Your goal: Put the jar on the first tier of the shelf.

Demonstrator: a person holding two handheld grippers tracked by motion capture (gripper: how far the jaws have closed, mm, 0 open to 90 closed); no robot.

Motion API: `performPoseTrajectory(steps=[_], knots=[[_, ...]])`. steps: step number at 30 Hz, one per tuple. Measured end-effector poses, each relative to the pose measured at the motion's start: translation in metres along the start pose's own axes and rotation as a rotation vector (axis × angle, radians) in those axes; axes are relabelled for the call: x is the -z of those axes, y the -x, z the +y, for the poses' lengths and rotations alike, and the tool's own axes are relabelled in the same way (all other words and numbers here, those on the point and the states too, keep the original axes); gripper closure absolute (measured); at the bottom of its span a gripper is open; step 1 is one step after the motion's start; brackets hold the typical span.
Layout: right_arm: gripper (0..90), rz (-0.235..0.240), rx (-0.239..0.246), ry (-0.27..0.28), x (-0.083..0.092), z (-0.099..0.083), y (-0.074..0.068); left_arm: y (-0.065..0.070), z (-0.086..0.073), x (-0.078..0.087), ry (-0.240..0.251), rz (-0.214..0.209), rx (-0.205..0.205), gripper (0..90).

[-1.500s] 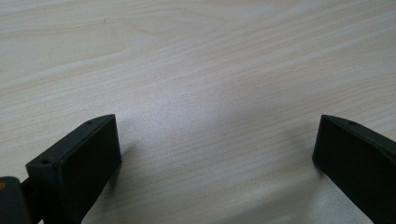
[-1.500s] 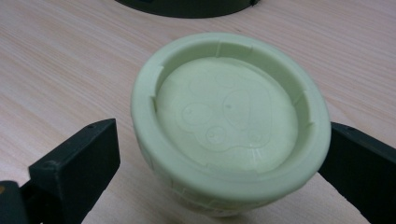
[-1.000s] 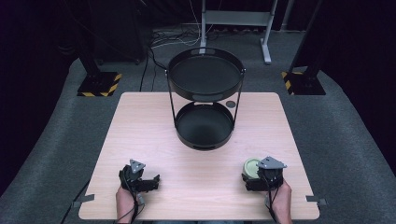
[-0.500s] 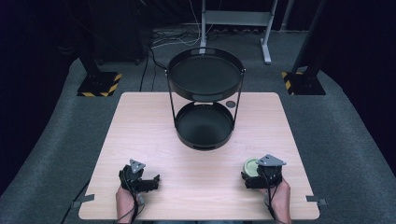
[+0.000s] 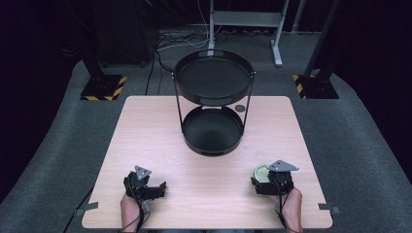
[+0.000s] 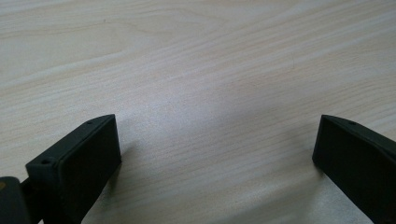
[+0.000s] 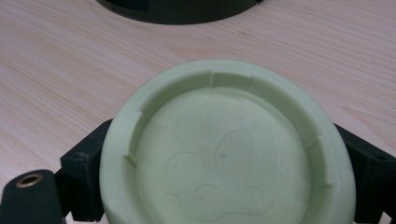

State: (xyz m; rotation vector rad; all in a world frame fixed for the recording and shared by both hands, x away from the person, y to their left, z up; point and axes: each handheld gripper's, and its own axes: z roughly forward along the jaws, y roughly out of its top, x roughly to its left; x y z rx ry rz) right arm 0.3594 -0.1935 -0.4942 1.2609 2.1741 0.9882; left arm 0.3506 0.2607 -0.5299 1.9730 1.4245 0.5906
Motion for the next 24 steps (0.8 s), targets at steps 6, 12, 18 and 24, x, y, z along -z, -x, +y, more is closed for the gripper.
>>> performPoseTrajectory(steps=[6, 12, 18, 24], knots=[[10.8, -0.005, -0.006, 0.012, 0.0005, -0.0012, -0.0009, 0.0, 0.0, 0.0, 0.0, 0.0, 0.0, 0.5], [10.8, -0.012, -0.003, 0.019, 0.0021, -0.0014, -0.0009, 0.0, 0.0, 0.0, 0.0, 0.0, 0.0, 0.5], [10.9, -0.024, -0.002, 0.035, 0.0066, 0.0029, -0.0018, 0.0, 0.0, 0.0, 0.0, 0.0, -0.001, 0.5], [10.9, -0.021, 0.003, 0.035, 0.0077, 0.0062, -0.0017, 0.0, 0.0, 0.0, 0.0, 0.0, 0.0, 0.5]])
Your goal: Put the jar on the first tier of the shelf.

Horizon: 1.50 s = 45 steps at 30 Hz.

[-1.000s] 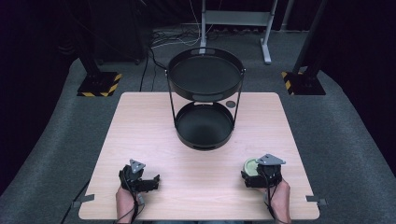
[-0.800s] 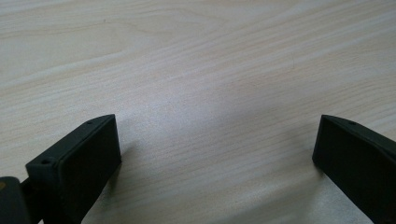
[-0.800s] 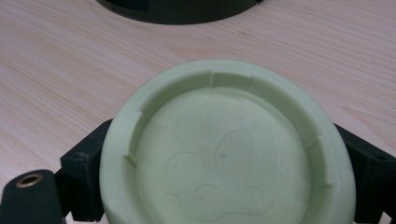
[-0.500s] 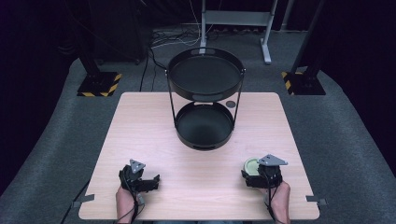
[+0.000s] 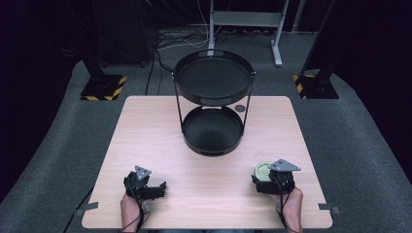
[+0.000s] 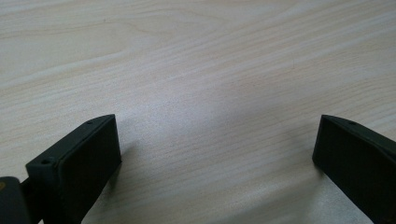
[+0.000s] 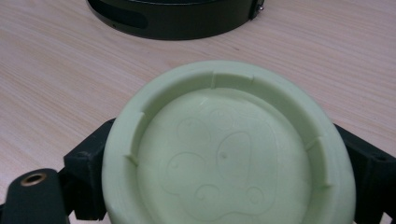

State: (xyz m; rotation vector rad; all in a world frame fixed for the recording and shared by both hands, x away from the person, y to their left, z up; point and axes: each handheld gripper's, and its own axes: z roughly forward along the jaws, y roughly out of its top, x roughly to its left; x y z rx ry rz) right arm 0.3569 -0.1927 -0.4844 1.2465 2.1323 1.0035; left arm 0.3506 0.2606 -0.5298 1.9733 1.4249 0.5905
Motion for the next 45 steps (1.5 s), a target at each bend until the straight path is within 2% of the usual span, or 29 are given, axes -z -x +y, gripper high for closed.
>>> performPoseTrajectory(steps=[24, 45], knots=[[10.9, 0.008, 0.026, 0.009, -0.002, 0.019, -0.005, 0.0, 0.0, 0.0, 0.001, 0.0, 0.0, 0.5], [10.9, 0.028, 0.039, 0.037, -0.003, 0.035, -0.007, 0.0, 0.0, 0.0, 0.001, 0.0, 0.0, 0.5]])
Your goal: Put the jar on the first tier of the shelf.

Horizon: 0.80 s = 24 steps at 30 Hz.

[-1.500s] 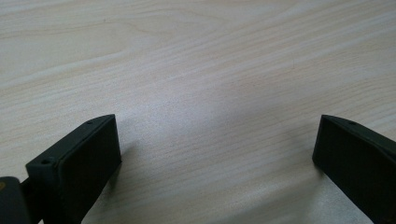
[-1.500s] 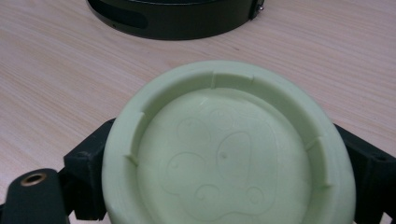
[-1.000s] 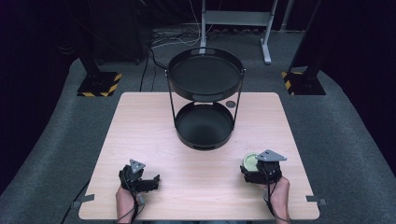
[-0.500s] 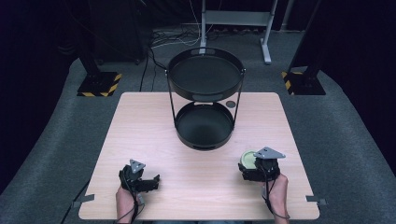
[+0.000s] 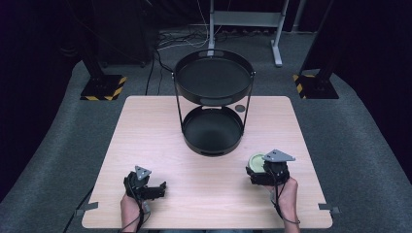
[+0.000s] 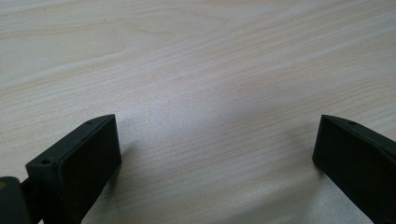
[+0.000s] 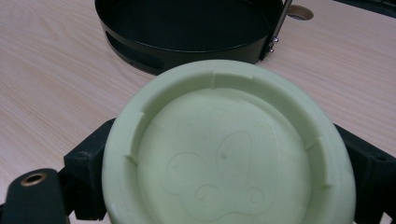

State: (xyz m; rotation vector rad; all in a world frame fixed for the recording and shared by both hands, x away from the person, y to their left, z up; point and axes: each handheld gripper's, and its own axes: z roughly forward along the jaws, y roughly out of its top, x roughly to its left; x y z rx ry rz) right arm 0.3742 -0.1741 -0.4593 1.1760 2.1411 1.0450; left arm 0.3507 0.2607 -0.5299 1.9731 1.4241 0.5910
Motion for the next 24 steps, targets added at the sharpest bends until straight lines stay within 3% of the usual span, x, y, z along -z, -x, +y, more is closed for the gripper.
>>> performPoseTrajectory(steps=[24], knots=[[10.9, 0.008, 0.02, 0.02, -0.007, 0.018, -0.003, 0.0, 0.0, 0.0, 0.0, 0.0, 0.0, 0.5]])
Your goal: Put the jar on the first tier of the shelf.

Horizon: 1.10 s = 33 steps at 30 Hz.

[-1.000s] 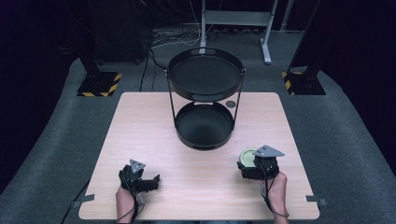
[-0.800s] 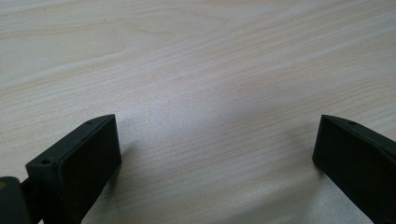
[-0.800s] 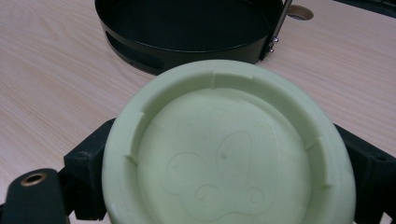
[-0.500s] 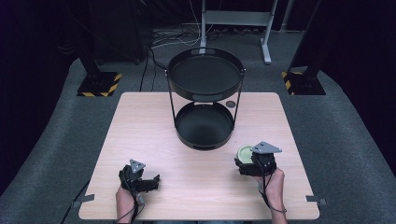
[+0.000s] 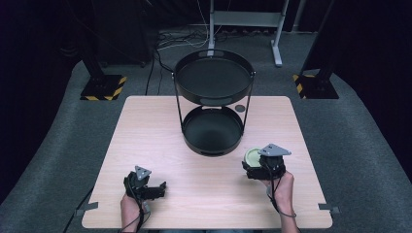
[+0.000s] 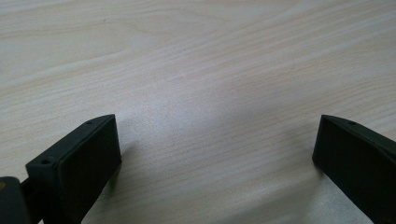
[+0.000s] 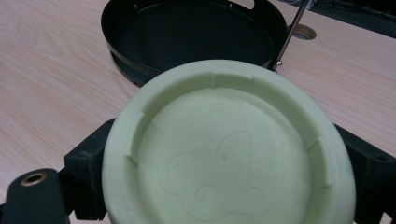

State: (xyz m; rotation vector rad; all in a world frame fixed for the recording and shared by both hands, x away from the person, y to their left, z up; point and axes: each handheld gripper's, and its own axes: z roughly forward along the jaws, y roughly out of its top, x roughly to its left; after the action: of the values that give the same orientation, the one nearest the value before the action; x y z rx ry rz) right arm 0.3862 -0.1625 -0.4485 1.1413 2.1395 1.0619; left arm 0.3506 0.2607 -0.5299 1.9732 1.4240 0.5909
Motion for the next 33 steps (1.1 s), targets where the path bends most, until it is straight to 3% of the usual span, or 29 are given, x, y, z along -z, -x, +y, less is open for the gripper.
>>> performPoseTrajectory(steps=[33], knots=[[10.9, 0.032, 0.019, 0.019, -0.01, 0.021, -0.003, 0.0, 0.0, 0.0, 0.0, 0.0, 0.0, 0.6]])
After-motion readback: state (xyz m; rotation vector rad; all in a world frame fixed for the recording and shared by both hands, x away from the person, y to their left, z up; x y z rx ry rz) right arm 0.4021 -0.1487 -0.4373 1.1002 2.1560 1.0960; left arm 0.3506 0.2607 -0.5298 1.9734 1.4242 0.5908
